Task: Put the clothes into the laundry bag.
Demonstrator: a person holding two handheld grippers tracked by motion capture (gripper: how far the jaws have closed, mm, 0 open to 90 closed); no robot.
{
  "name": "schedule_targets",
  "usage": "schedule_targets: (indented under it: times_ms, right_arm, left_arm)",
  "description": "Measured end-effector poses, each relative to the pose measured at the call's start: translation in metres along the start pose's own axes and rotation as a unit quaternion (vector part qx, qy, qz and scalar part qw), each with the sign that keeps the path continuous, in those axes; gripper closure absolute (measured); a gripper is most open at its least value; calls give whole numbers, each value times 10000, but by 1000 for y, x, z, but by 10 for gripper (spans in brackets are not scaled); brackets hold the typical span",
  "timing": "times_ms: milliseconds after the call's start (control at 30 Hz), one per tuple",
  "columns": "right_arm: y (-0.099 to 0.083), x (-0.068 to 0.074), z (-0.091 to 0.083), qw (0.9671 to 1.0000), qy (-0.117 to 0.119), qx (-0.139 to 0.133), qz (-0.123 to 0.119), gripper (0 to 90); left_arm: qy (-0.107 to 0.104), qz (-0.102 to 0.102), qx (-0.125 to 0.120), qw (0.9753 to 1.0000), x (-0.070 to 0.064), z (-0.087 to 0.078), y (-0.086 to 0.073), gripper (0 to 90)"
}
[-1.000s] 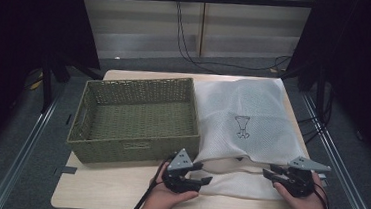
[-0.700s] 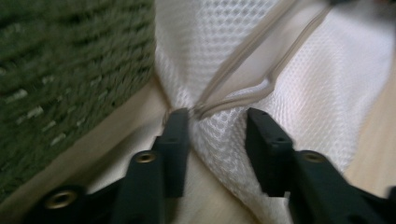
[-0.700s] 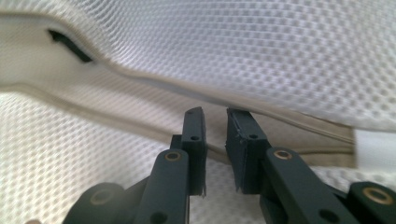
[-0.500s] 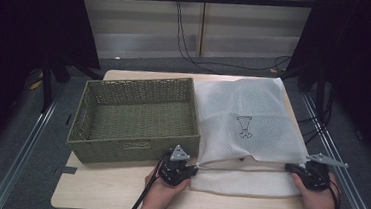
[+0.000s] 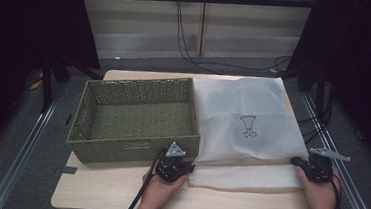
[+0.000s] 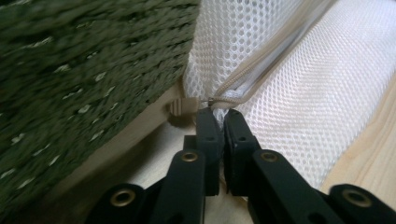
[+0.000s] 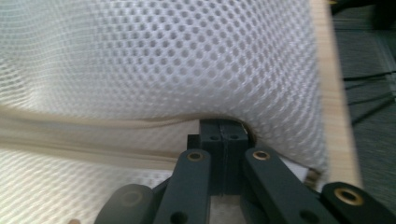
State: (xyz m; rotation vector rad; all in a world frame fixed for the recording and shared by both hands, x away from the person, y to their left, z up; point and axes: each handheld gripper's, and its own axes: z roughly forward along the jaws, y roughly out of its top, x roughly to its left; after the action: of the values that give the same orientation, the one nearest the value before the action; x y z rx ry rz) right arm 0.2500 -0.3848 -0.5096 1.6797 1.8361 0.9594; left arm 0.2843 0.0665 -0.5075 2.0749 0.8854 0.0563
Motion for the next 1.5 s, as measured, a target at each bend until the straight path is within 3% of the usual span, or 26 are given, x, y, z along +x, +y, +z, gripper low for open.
schedule_targets:
  times_ms: [33,67,100,200,300,333,367,400,433,467,533,567,667,733,767,800,833,933,1133,1200,1233,1267,1300,1400,1433,1500]
  right_arm:
    - [-3,8,-5,9997,165,-24,-171,827]
    - [-3,8,-5,9997,165,-24,-171,827]
    - [-5,17,-13,9992,215,-44,-342,796]
    - [-7,27,-29,9984,328,-200,-407,808]
    - [-4,29,-41,9971,325,-469,-511,817]
    - [-1,29,-46,9964,298,-617,-499,809]
    - [5,24,-49,9958,246,-791,-387,737]
    - [5,24,-49,9958,246,-791,-387,737]
    - [9,15,-40,9970,163,-702,-268,586]
    - [9,15,-40,9970,163,-702,-268,586]
    - [9,7,-26,9985,-24,-529,-151,477]
    - [9,-2,-15,9990,-106,-416,98,397]
    - [9,-7,-7,9993,-129,-237,272,447]
    - [6,-8,-1,9996,-136,22,247,590]
    - [3,-7,-1,9994,-306,49,126,798]
    - [3,-7,-1,9994,-306,49,126,798]
    - [2,-9,-2,9993,-358,68,83,888]
    - [0,-24,-3,9993,-285,-34,244,900]
    - [2,-23,-2,9991,-367,-33,218,900]
    - [1,-24,-3,9995,-231,-68,209,899]
    - [-2,-23,-7,9998,-79,-155,117,826]
    - [-2,-23,-7,9998,-79,-155,117,826]
    - [-4,-21,-11,9999,-1,-147,-23,745]
    - [-5,-20,-18,9996,15,-243,-108,670]
    - [-7,-17,-25,9994,100,-307,-117,597]
    - [-10,-11,-27,9991,169,-319,-224,509]
  left_arm:
    - [8,1,-24,10000,0,0,0,825]
    - [35,11,-33,10000,0,-1,-1,825]
    - [101,66,-33,9999,-1,-1,-1,818]
    - [55,30,-100,9999,-1,-1,-1,753]
    - [-76,24,-401,9992,1,-7,-3,681]
    - [-106,-27,-551,9984,1,-9,-3,654]
    - [-79,-91,-768,9970,3,-10,-3,599]
    - [-79,-91,-768,9970,3,-10,-3,575]
    - [-9,-90,-862,9962,3,-7,0,557]
    - [-9,-90,-862,9962,3,-7,0,548]
    - [-60,-49,-829,9965,1,-2,2,539]
    - [-17,88,-689,9976,-3,3,4,543]
    - [25,166,-519,9985,-4,7,6,586]
    - [-3,129,-388,9992,-4,8,8,715]
    - [7,68,-281,9996,-2,7,8,841]
    - [7,68,-281,9996,-2,7,8,848]
    - [25,5,-310,9995,-1,8,7,848]
    - [113,97,-287,9995,-2,6,6,851]
    - [110,154,-361,9992,-2,3,3,848]
    - [39,94,-331,9994,0,1,2,816]
    - [-53,-3,-348,9994,2,0,1,696]
    - [-91,-120,-432,9990,4,-2,0,696]
    - [-118,-153,-504,9985,5,-4,-1,603]
    - [-26,67,-565,9984,3,-9,-3,509]
    - [-20,158,-567,9983,1,-10,-4,375]
    - [1,256,-550,9982,-1,-11,-4,295]
